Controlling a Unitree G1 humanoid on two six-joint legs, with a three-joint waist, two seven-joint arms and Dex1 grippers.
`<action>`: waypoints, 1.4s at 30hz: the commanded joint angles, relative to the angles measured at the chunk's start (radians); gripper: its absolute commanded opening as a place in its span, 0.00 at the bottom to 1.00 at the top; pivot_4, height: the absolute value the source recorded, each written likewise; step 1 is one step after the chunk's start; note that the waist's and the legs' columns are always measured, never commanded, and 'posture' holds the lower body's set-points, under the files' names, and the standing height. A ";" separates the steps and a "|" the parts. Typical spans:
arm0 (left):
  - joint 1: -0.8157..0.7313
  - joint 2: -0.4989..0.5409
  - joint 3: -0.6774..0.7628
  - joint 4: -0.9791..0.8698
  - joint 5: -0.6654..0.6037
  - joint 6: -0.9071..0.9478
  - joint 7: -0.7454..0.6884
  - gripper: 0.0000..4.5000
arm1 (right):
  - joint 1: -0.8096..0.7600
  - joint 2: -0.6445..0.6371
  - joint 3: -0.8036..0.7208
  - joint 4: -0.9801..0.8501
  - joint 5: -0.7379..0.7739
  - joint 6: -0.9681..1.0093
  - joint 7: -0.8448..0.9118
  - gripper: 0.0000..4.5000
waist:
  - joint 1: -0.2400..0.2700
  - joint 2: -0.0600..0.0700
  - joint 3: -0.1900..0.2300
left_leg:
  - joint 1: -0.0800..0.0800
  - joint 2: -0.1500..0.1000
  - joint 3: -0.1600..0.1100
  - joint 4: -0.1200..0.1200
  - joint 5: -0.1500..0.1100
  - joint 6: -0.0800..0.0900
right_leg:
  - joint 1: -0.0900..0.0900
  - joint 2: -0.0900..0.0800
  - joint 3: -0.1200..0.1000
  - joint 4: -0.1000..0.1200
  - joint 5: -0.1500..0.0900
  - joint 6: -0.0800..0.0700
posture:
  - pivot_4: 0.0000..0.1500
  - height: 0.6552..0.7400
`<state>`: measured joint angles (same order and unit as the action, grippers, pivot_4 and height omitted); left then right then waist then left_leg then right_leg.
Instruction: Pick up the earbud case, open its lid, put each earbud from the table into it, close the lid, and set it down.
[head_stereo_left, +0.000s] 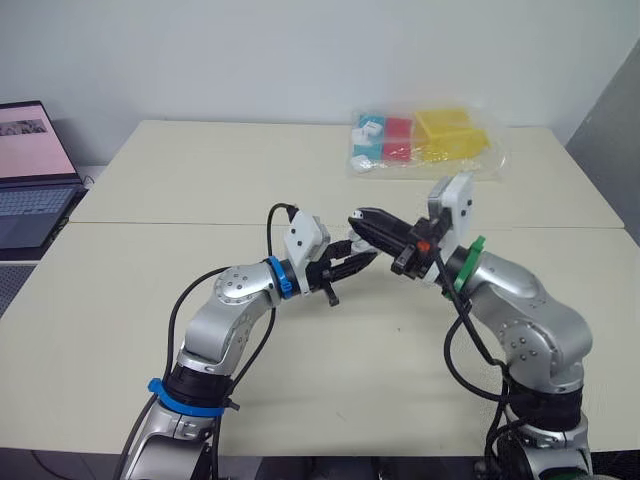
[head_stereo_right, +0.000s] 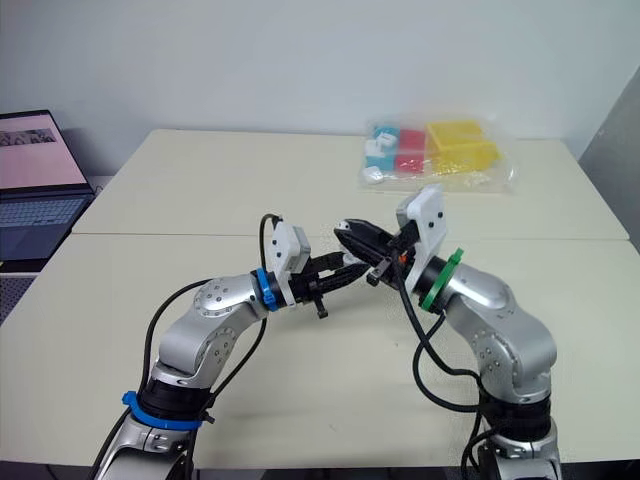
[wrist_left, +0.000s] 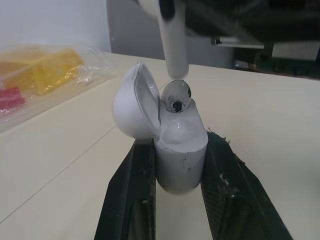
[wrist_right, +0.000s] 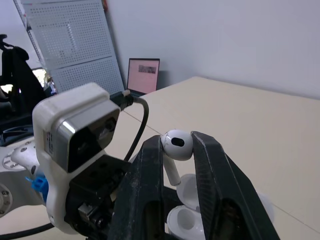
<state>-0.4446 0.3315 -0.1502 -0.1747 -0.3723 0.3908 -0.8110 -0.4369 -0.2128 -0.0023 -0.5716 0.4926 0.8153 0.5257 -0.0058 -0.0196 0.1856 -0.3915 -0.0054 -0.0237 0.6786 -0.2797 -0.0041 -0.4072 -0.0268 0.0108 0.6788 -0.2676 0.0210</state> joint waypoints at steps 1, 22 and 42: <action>-0.021 0.006 0.021 -0.027 -0.023 0.005 -0.004 0.18 | 0.023 -0.006 0.018 -0.024 -0.005 -0.063 -0.012 0.10 | 0.000 0.000 0.000 | 0.000 0.000 0.000 0.000 0.000 0.000 | 0.000 0.000 0.000 0.000 0.000 0.000 | 1.00 1.00; -0.017 0.020 0.024 -0.050 -0.040 0.022 -0.003 0.18 | 0.082 -0.043 0.077 0.015 -0.012 -0.166 -0.045 0.10 | -0.001 0.000 0.000 | 0.000 0.000 0.000 0.000 0.000 0.000 | 0.000 0.001 0.000 0.000 0.000 0.000 | 1.00 1.00; -0.021 0.023 0.025 -0.048 -0.040 0.021 -0.008 0.18 | 0.108 -0.068 0.115 0.043 -0.042 -0.222 -0.038 0.10 | 0.000 0.000 0.000 | 0.000 0.000 0.000 0.000 0.000 0.000 | 0.000 0.001 0.000 0.000 0.000 0.000 | 1.00 1.00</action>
<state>-0.4461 0.3506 -0.1410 -0.1830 -0.3941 0.4198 -0.8173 -0.3333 -0.2724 0.1110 -0.5159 0.4533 0.6113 0.4811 -0.0060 -0.0196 0.1857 -0.3914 -0.0050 -0.0239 0.6785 -0.2797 -0.0041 -0.4073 -0.0261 0.0108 0.6786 -0.2677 0.0210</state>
